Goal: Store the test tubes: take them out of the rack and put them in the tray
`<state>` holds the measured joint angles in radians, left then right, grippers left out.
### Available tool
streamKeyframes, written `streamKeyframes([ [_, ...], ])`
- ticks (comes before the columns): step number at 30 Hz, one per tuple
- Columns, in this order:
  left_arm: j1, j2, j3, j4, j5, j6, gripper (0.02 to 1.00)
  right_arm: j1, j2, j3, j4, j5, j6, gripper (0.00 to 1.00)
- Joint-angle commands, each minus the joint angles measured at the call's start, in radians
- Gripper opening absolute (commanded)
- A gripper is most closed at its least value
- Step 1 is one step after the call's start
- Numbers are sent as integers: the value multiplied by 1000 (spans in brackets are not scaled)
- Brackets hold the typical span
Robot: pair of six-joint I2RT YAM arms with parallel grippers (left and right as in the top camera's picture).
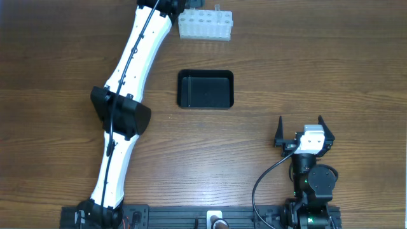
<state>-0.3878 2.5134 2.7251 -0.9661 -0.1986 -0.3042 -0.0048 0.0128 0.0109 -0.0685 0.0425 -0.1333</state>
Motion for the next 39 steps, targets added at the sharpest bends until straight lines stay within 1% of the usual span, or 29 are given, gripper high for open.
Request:
streamKeyframes([
  [1, 8, 68, 10, 25, 33, 66, 680, 6, -8, -5, -3, -9, 5, 993],
  [7, 8, 101, 10, 42, 34, 66, 678, 6, -8, -5, -3, -9, 5, 991],
  [12, 8, 128, 10, 70, 68, 66, 676, 6, -8, -5, -3, -9, 5, 993],
  [29, 12, 179, 10, 119, 72, 66, 671, 6, -8, -5, -3, -9, 5, 993],
  [34, 12, 196, 10, 137, 98, 65, 671, 6, -8, -5, -3, -9, 5, 993],
  [39, 12, 203, 10, 140, 97, 66, 671, 6, -8, -5, -3, -9, 5, 991],
])
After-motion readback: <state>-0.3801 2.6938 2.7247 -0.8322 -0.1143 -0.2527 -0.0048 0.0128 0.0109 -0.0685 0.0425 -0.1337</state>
